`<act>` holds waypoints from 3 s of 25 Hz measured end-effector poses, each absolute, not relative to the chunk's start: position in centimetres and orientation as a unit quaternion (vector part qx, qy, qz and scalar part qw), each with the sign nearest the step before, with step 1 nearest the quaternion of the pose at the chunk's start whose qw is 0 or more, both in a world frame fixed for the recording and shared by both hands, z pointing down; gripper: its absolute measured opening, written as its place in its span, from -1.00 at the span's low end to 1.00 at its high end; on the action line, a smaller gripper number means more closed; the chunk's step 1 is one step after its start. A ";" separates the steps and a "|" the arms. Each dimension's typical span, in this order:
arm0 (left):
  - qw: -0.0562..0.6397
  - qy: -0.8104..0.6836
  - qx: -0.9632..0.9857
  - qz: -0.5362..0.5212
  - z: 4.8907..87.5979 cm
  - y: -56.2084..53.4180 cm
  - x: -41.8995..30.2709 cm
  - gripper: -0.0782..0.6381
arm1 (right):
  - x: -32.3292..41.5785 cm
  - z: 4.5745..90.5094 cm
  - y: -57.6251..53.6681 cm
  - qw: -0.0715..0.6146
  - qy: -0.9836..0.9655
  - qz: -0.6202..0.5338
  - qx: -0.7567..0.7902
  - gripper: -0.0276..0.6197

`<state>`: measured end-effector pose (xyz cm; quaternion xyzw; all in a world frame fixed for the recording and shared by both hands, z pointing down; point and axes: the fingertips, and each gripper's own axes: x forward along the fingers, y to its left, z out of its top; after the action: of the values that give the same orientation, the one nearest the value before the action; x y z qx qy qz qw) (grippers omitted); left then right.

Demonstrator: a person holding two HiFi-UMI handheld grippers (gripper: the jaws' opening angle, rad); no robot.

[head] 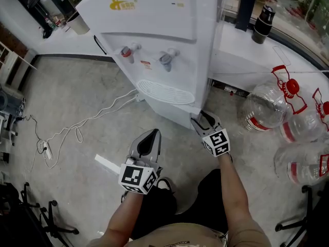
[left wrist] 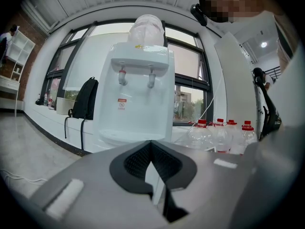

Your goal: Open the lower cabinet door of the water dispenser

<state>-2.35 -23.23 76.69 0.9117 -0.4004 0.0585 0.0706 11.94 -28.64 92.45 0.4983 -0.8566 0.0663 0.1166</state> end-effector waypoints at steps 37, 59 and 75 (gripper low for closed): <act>0.065 -0.525 0.848 0.020 72.4 -19.4 -14.7 -0.76 | -19.2 91.5 -21.3 0.133 -0.965 0.048 0.219 -0.24; 0.097 -0.539 0.837 0.002 72.9 -20.1 -17.0 -0.76 | -26.0 90.5 -26.2 0.140 -0.972 0.024 0.187 -0.24; 0.065 -0.514 0.855 0.024 72.9 -20.1 -13.3 -0.76 | -17.5 87.9 -23.2 0.133 -0.966 0.026 0.218 -0.80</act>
<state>-13.27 -20.12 72.89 0.8553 -0.5136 0.0237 0.0645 -17.53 -23.19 87.93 0.2178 -0.9665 0.0264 0.1332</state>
